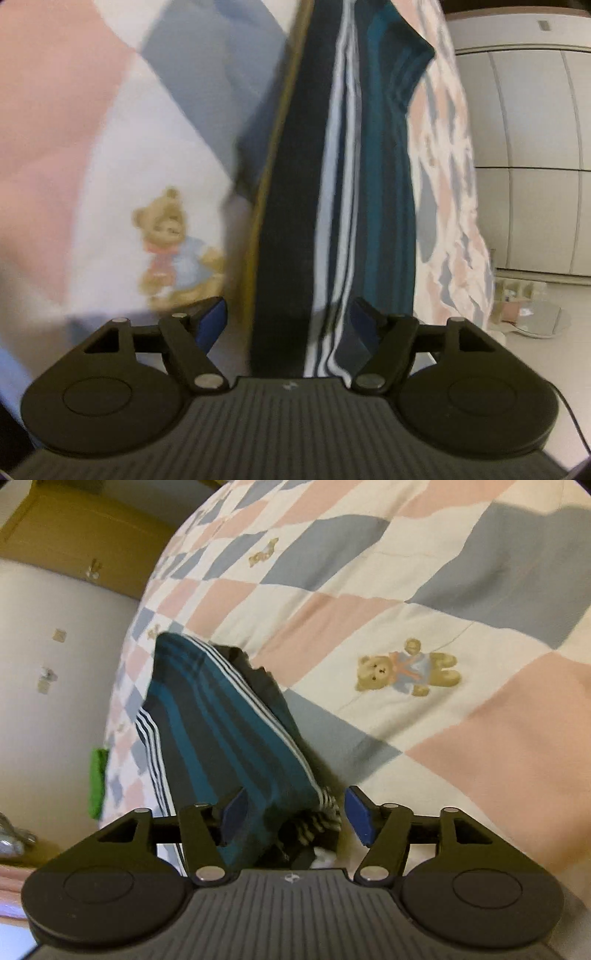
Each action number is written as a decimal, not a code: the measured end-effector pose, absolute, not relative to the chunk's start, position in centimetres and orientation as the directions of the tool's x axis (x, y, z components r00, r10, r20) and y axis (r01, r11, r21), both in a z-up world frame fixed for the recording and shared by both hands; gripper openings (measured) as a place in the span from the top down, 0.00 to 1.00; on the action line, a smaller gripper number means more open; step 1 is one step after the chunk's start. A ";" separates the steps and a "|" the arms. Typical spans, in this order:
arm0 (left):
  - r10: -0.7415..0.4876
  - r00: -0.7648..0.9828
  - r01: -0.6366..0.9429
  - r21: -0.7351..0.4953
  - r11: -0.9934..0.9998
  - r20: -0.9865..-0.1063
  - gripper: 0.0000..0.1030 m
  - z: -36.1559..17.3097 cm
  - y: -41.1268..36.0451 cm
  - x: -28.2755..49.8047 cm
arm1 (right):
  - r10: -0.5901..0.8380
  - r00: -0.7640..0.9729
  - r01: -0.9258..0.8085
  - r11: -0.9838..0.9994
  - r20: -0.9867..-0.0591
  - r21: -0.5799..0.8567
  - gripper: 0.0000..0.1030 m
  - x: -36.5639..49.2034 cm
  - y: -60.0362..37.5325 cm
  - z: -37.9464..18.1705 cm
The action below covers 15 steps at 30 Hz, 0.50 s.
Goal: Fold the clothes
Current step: 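Lift the folded sweater bundle off the quilt with both tools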
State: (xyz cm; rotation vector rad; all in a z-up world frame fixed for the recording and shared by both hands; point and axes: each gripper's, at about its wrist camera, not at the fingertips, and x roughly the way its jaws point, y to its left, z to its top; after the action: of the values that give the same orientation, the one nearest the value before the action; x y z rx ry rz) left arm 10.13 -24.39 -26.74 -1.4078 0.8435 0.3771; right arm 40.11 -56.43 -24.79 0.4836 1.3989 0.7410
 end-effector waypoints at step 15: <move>-0.180 0.561 -0.689 -0.577 0.439 -0.808 0.60 -25.2 -26.6 11.0 | 0.698 -0.140 -0.301 0.646 -0.703 0.701 0.87 40.7 -57.4 -27.7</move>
State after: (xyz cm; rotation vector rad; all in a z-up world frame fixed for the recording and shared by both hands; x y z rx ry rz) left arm 11.03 -26.57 -25.24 -1.1011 0.9574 0.3847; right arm 40.69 -57.42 -27.70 0.3506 1.4736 0.8940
